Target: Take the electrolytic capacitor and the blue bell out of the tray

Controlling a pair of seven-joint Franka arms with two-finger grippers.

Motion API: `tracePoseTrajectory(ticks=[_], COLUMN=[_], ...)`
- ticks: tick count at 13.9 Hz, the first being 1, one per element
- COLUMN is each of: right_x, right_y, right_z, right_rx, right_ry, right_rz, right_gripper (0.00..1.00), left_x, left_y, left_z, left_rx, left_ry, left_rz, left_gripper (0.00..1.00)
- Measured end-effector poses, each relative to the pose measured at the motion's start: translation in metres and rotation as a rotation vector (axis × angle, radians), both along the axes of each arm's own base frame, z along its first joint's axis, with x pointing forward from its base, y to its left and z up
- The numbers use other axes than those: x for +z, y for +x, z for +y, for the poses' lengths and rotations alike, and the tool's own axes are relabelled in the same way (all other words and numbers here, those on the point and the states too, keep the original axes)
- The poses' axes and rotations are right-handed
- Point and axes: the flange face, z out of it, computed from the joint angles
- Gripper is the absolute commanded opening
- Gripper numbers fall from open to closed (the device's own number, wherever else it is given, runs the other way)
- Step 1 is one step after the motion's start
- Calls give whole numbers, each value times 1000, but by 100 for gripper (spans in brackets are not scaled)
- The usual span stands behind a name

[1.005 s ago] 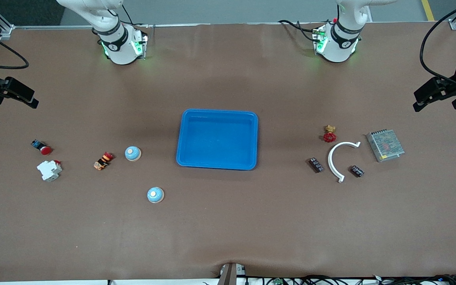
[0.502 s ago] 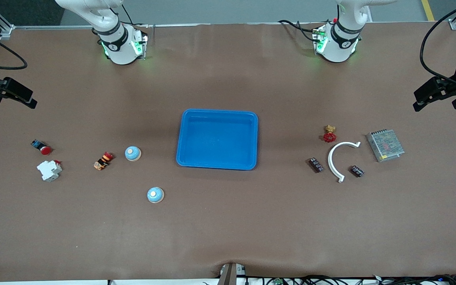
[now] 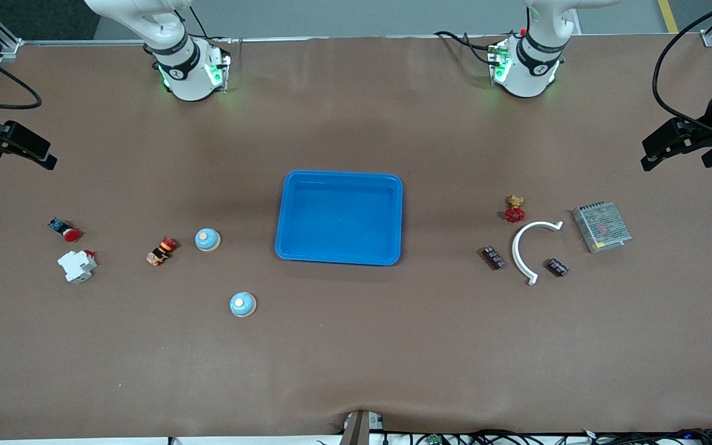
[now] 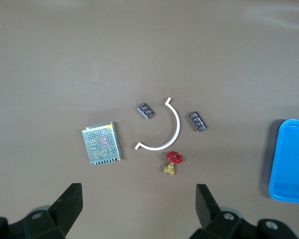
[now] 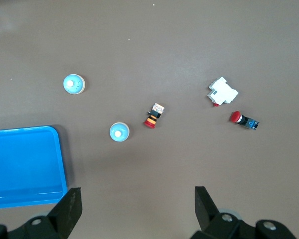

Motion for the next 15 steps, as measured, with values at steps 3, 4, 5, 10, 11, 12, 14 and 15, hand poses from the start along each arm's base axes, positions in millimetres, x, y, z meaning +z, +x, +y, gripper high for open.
tracePoseTrajectory(ticks=[3, 4, 5, 10, 11, 12, 14, 15], right_x=[0, 0, 0, 0, -1, 0, 0, -1], right_y=[0, 0, 0, 0, 0, 0, 0, 0], right_z=[0, 0, 0, -1, -2, -2, -2, -3], right_rx=[0, 0, -1, -2, -3, -3, -4, -5], right_ry=[0, 0, 0, 0, 0, 0, 0, 0], right_rz=[0, 0, 0, 1, 1, 1, 1, 1], right_gripper=[100, 100, 100, 100, 100, 100, 100, 100], left_x=[-1, -1, 0, 0, 0, 0, 0, 0], left_y=[-2, -3, -3, -2, -2, -2, -2, -1], left_z=[-5, -7, -7, 14, 20, 24, 29, 30], left_rx=[-8, -10, -10, 32, 41, 49, 50, 40], left_ry=[-3, -15, -30, -53, -53, -54, -53, -53], left_rz=[16, 18, 18, 23, 23, 23, 23, 24], left_gripper=[100, 100, 100, 100, 100, 100, 100, 100])
